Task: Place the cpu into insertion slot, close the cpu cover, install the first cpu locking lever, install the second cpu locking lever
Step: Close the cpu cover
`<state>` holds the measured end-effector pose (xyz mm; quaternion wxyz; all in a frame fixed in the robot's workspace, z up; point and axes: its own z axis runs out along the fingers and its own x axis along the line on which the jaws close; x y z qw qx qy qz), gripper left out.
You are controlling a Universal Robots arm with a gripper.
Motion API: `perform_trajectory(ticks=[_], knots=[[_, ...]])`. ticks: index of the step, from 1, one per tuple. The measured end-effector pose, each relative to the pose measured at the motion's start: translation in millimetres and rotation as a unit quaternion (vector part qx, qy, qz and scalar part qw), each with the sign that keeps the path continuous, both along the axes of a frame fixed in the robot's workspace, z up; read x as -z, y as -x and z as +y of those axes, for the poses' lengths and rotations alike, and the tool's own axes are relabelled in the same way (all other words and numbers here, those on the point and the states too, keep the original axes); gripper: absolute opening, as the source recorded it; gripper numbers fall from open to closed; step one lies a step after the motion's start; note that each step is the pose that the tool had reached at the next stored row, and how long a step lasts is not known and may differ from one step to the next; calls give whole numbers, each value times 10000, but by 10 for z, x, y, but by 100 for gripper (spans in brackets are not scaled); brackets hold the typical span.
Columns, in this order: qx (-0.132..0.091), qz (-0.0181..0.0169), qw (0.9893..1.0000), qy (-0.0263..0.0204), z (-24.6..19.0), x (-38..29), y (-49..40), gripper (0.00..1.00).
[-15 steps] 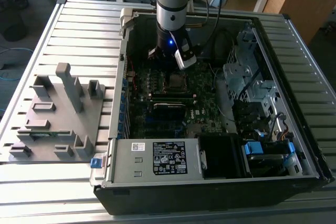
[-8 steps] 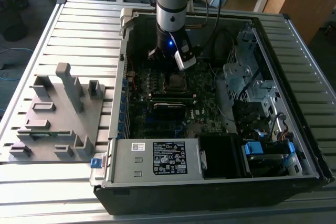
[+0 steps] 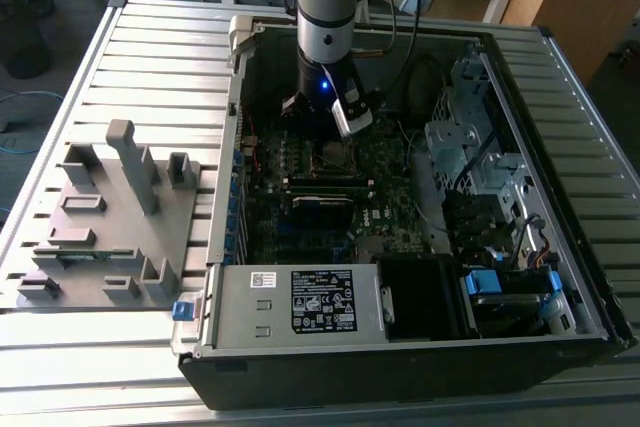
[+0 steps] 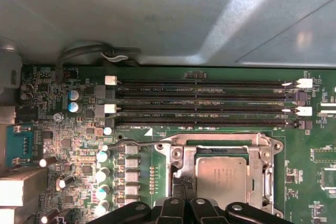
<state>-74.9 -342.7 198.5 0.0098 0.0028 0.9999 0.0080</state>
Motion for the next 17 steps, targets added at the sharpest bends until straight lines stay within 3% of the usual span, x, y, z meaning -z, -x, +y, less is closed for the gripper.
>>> perform_trajectory(ticks=[17], knots=[[0,-2,10000,-3,1,13,0,10]])
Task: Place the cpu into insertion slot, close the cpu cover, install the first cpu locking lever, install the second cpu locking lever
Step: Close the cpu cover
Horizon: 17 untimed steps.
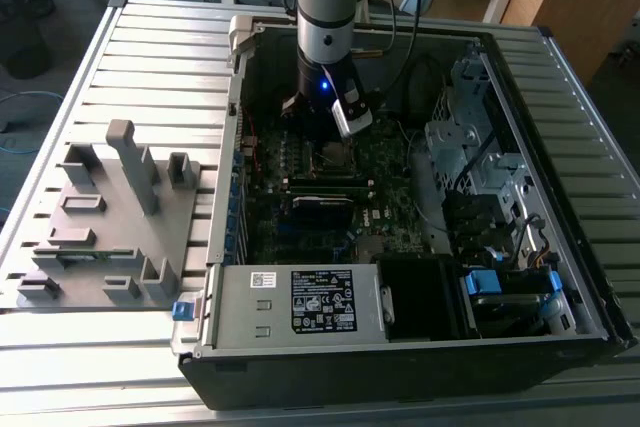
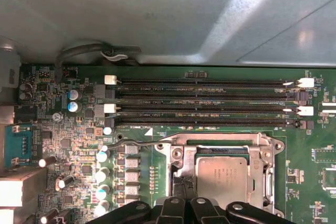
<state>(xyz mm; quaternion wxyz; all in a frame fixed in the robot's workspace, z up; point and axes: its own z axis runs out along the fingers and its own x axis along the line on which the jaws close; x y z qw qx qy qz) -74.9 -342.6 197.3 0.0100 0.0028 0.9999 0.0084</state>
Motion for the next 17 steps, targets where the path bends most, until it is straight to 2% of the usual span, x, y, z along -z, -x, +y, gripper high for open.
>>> perform_trajectory(ticks=[8,15,17], knots=[[0,0,10000,-3,0,-91,0,10],[0,1,10000,-3,0,-241,0,10],[-1,0,10000,-5,0,-241,-1,10]])
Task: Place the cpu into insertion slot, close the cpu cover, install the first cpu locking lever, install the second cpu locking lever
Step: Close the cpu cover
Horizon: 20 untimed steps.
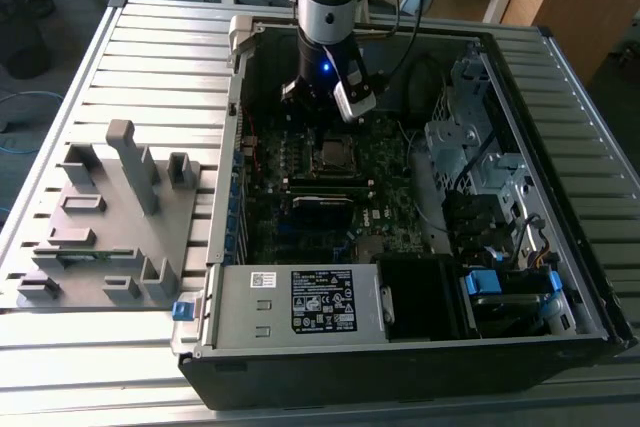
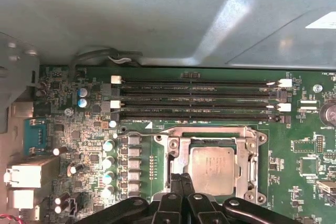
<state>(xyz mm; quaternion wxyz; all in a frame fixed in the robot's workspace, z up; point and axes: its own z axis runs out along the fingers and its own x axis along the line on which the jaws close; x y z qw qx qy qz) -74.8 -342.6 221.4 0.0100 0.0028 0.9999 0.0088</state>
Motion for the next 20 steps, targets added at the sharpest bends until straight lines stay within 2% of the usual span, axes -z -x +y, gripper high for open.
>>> perform_trajectory(ticks=[3,15,20], knots=[[1,1,10000,1,0,-1,-35,10],[0,1,10000,1,0,2,-323,10],[1,1,10000,1,0,-10,-330,10]])
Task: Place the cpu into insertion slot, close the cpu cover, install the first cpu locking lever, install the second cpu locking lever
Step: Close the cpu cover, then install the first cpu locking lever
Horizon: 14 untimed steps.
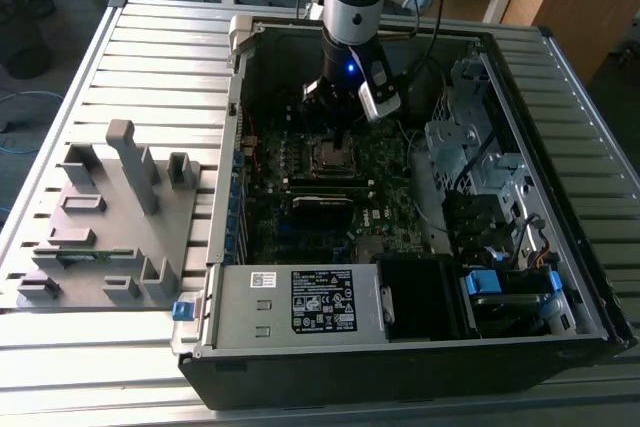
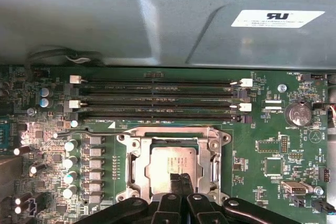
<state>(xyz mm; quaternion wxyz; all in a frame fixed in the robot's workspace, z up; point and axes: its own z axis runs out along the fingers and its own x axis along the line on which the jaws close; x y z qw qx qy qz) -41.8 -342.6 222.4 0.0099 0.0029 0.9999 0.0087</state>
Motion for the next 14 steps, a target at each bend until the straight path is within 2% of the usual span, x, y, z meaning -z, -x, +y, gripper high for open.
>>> perform_trajectory(ticks=[4,6,14], knots=[[0,-1,10000,-2,0,-12,0,10],[0,0,10000,-1,0,-52,0,10],[0,0,10000,-1,0,-54,0,10]])
